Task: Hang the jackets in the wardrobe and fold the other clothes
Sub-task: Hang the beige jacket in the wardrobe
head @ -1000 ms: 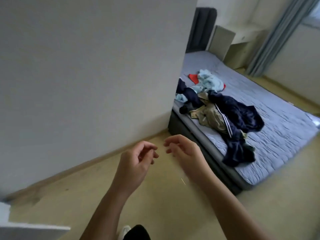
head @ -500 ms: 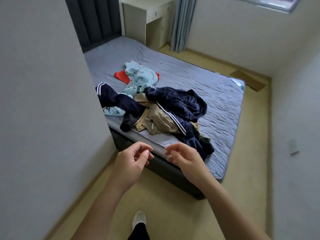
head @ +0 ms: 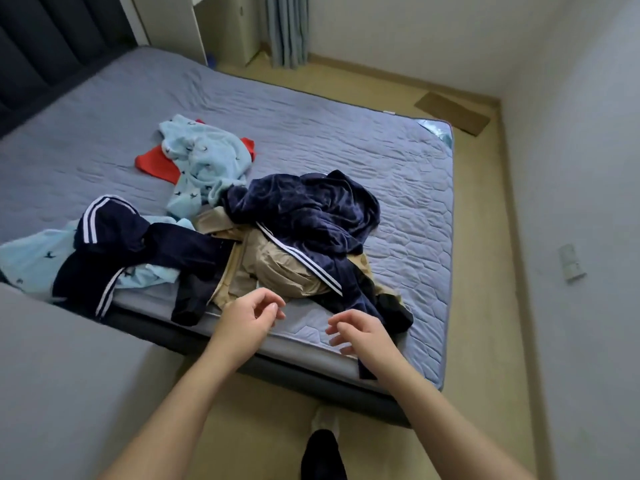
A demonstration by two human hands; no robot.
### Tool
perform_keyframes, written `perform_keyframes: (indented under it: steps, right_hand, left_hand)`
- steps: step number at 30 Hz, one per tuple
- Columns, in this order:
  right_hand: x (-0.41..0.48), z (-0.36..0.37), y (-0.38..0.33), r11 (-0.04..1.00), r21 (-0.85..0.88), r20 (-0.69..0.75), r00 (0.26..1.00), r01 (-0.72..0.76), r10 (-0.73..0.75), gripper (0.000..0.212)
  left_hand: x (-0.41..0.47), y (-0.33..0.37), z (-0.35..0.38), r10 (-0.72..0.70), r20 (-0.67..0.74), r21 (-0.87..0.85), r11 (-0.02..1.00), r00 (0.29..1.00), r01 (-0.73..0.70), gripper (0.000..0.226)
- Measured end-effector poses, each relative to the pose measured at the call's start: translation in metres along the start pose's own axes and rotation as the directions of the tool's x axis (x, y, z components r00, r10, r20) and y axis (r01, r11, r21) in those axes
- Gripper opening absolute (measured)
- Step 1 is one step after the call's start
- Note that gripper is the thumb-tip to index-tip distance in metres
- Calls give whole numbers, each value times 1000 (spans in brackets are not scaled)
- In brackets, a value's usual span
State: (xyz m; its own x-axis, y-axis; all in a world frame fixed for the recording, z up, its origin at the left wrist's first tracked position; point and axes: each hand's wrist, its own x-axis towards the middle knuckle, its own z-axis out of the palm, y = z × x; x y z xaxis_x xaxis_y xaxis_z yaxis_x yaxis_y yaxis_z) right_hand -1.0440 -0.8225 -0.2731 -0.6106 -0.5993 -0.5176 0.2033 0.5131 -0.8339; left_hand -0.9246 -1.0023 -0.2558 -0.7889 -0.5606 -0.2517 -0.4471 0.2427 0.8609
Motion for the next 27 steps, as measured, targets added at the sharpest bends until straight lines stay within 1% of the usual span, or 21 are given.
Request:
perform_keyframes:
  steps: [2, 4, 5, 6, 7, 8, 9, 10, 11, 12, 14, 15, 17, 19, 21, 22, 23, 24, 25, 26, 27]
  right_hand:
    - [60, -8, 4, 995, -74, -14, 997, -71, 70, 22]
    - [123, -12, 12, 974, -182, -26, 991, -136, 134, 20]
    - [155, -14, 19, 956, -247, -30, 987, -161, 158, 19]
    - [186, -15, 28, 930, -320, -34, 983, -183, 181, 19]
    - [214, -16, 38, 895, -398, -39, 979, -200, 201, 20]
    - [243, -17, 49, 854, -476, -47, 976, -210, 214, 22]
    - [270, -19, 60, 808, -549, -60, 974, -215, 218, 24]
    - [296, -20, 70, 763, -607, -81, 973, -220, 216, 25]
    - [323, -20, 80, 732, -643, -106, 973, -225, 206, 26]
    - [347, -19, 86, 714, -662, -124, 973, -227, 194, 26]
    - [390, -15, 94, 684, -700, -135, 978, -207, 158, 28]
    - [409, -12, 97, 659, -729, -134, 983, -183, 124, 33]
    - [448, -5, 101, 608, -782, -151, 988, -138, 30, 49]
    - [478, -2, 98, 614, -780, -188, 981, -118, -49, 64]
    - [512, 3, 103, 661, -744, -205, 975, -97, -88, 76]
    - [526, 4, 106, 680, -728, -200, 975, -84, -93, 81]
    - [537, 5, 111, 689, -721, -190, 977, -73, -96, 87]
    - [545, 5, 116, 682, -728, -179, 979, -63, -101, 92]
    - [551, 5, 121, 667, -743, -174, 979, -58, -108, 98]
    - [555, 4, 123, 647, -760, -179, 977, -64, -114, 104]
    - [560, 2, 123, 626, -775, -198, 973, -84, -115, 110]
  left_hand:
    - [59, -14, 10, -141, 6, -105, 984, 990, 141, 23]
    - [123, -30, 16, -322, 11, -265, 912, 947, 313, 24]
    - [155, -43, 18, -381, -1, -290, 885, 925, 364, 25]
    - [186, -57, 21, -409, -10, -256, 883, 913, 393, 25]
    - [214, -74, 25, -412, -11, -181, 897, 911, 404, 24]
    - [243, -91, 31, -394, -6, -59, 918, 919, 393, 22]
    - [270, -109, 36, -363, 8, 98, 927, 932, 361, 19]
    - [297, -124, 41, -328, 23, 266, 913, 944, 310, 14]
    - [325, -139, 46, -285, 43, 425, 873, 958, 241, 11]
    - [351, -152, 49, -236, 64, 565, 809, 970, 160, 14]
    - [396, -172, 55, -102, 84, 770, 638, 991, 1, 29]
    - [416, -180, 57, -16, 80, 825, 562, 997, -57, 37]
    - [459, -195, 59, 111, 54, 883, 459, 992, -99, 56]
    - [495, -202, 58, 154, 40, 929, 359, 987, -94, 81]
    - [532, -215, 57, 131, 13, 958, 283, 991, -50, 100]
    - [549, -223, 58, 96, -15, 963, 268, 995, -12, 103]
    - [562, -231, 61, 53, -42, 961, 276, 998, 26, 100]
    - [570, -237, 64, 19, -54, 952, 304, 998, 46, 89]
    - [576, -243, 67, 2, -40, 936, 349, 999, 36, 71]
    - [578, -246, 69, 0, -1, 906, 423, 1000, 1, 55]
    - [577, -250, 70, 6, 64, 852, 520, 998, -58, 45]
